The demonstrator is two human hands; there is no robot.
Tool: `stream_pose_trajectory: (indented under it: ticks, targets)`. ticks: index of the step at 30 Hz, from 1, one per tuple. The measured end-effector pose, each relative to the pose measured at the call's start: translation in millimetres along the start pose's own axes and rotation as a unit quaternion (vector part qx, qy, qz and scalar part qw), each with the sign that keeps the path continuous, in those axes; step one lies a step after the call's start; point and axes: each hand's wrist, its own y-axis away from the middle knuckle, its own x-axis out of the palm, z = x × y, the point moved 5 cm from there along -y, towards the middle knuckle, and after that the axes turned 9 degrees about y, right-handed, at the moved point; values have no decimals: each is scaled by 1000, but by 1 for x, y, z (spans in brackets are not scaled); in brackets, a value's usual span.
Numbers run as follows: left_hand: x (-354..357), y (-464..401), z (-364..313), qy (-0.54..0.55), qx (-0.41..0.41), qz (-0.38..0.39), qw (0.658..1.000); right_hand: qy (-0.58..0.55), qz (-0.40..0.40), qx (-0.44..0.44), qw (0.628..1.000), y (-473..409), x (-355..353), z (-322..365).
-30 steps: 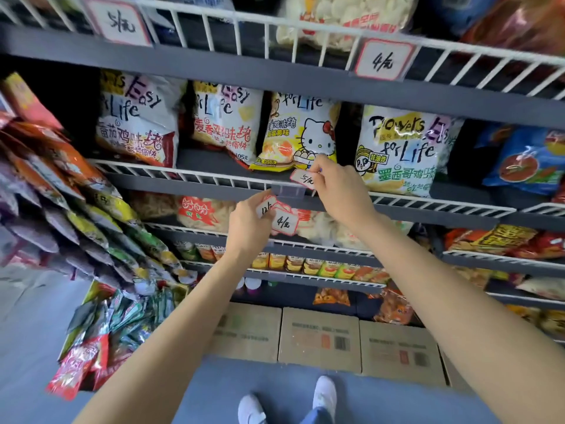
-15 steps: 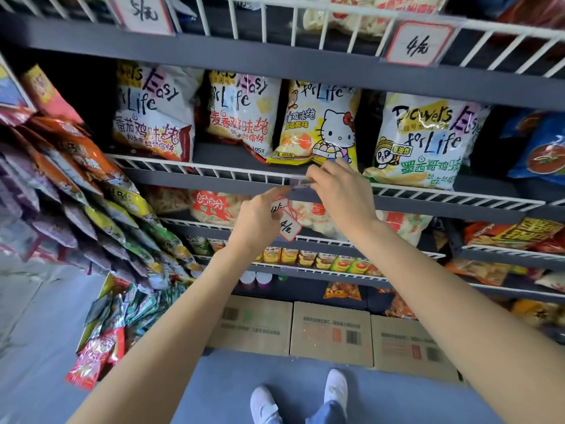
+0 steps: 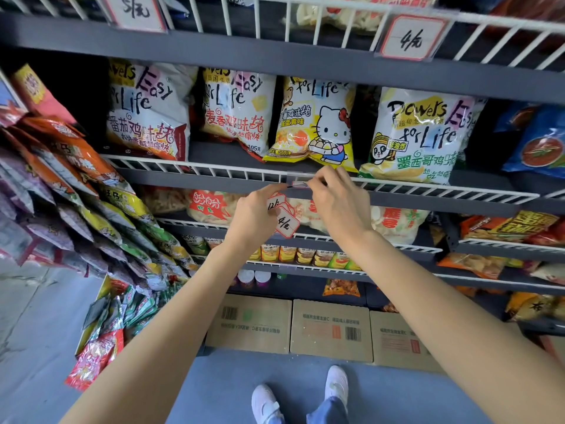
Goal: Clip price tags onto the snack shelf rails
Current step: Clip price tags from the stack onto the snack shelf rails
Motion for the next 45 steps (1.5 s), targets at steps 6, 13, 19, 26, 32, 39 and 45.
stream_pose_trajectory:
  ticks: [6,13,19,26,32,39,45]
  targets:
    - [-1,-1,-1,12,-15,4,1000,7,1,-2,1000,4,1,2]
    - [-5,-8,0,38,-26,14,999,-18,20,3,1000,16,0,2]
    - [-8,-7,8,160,-91,-26,983,-40,85,28,995,11,-2,3]
    - [-9,1,-4,313,-111,-44,942,42,133,-49,989,16,-3,4]
    - [-5,6,-20,343,-90,-63,933,-183,123,40,975,20,2,-4]
    - [23,7,-65,327,-57,-53,942,-618,151,280,718,33,-20,-61]
    - [94,8,-142,319,-11,13,948,-513,51,282,809,71,-41,-152]
